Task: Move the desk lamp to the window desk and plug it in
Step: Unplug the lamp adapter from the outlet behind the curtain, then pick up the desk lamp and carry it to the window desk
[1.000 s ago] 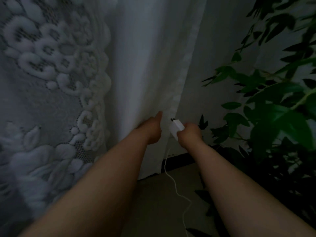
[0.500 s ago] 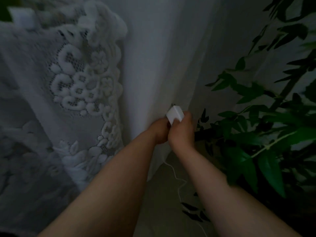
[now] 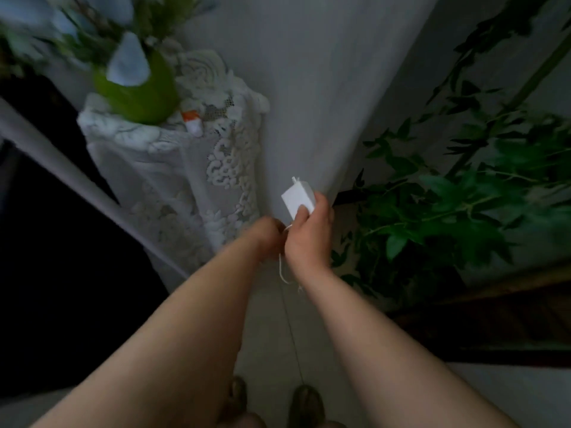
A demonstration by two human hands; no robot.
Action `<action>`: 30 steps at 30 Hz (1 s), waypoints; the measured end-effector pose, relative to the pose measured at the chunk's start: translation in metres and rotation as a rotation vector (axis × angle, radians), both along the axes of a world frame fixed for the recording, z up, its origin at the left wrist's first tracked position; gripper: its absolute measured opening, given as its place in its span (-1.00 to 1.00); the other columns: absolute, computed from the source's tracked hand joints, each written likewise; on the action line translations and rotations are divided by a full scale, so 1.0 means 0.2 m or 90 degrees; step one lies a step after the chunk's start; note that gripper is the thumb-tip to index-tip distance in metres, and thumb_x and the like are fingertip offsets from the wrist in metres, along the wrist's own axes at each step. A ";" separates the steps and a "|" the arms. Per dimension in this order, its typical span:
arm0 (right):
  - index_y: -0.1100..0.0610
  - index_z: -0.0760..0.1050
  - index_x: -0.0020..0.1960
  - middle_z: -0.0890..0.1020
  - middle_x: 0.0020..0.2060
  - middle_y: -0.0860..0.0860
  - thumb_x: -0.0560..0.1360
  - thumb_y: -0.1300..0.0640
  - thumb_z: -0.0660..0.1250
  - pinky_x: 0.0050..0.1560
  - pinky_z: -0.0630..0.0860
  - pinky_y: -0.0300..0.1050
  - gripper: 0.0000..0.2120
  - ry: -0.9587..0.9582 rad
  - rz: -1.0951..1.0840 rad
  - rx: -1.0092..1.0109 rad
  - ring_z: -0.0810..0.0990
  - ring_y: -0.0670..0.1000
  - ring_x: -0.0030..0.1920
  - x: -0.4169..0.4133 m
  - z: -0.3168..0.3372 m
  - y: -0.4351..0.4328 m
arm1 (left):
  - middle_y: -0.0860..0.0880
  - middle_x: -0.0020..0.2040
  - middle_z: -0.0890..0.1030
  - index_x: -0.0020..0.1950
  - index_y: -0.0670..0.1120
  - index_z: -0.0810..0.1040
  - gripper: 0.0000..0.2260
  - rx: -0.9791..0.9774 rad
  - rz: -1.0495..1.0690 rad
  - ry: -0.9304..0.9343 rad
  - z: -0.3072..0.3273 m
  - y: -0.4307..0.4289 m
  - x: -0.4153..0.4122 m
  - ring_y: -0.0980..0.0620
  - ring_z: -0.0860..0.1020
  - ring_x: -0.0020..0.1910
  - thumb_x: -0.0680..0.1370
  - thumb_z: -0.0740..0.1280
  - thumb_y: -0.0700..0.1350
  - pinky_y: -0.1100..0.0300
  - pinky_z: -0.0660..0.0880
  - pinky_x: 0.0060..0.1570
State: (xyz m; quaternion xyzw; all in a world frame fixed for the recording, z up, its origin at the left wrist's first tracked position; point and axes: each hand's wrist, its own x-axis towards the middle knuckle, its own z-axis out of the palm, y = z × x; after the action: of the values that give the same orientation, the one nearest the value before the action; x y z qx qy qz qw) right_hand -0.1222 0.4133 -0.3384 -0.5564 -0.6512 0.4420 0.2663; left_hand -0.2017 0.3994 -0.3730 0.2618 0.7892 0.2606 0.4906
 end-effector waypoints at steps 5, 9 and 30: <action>0.22 0.29 0.42 0.41 0.35 0.18 0.61 0.19 0.07 0.20 0.29 -0.21 -0.61 0.009 -0.010 -0.010 0.42 0.14 0.31 0.17 0.45 -0.13 | 0.07 -0.62 0.51 -0.33 -0.13 0.44 -0.66 -0.050 -0.042 -0.016 0.33 -0.31 0.17 0.28 0.41 -0.75 0.63 0.15 -0.28 0.44 0.35 -0.64; 0.17 0.36 0.31 0.53 0.20 0.20 0.47 -0.02 0.05 0.16 0.52 0.18 -0.52 0.089 -0.055 -0.033 0.57 0.24 0.15 0.34 0.71 -0.20 | 0.01 -0.30 0.60 -0.21 -0.07 0.46 -0.71 -0.097 -0.070 -0.066 0.54 -0.48 0.30 0.08 0.53 -0.39 0.66 0.12 -0.06 0.30 0.34 -0.45; 0.16 0.43 0.15 0.51 -0.02 0.13 0.43 -0.10 0.35 0.13 0.49 0.17 -0.57 0.257 -0.331 -0.651 0.54 0.11 0.01 1.59 1.14 -0.89 | -0.14 -0.50 0.63 -0.10 -0.20 0.41 -0.78 0.057 0.009 -0.257 1.38 -0.93 1.23 -0.07 0.62 -0.54 0.66 0.04 -0.20 0.19 0.56 -0.56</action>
State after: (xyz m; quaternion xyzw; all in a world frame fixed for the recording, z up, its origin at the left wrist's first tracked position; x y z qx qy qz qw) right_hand 0.1966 0.2362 -0.1100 -0.6600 -0.1360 0.7160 0.1826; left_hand 0.0452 0.2134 -0.0972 0.2205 0.6642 0.3462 0.6248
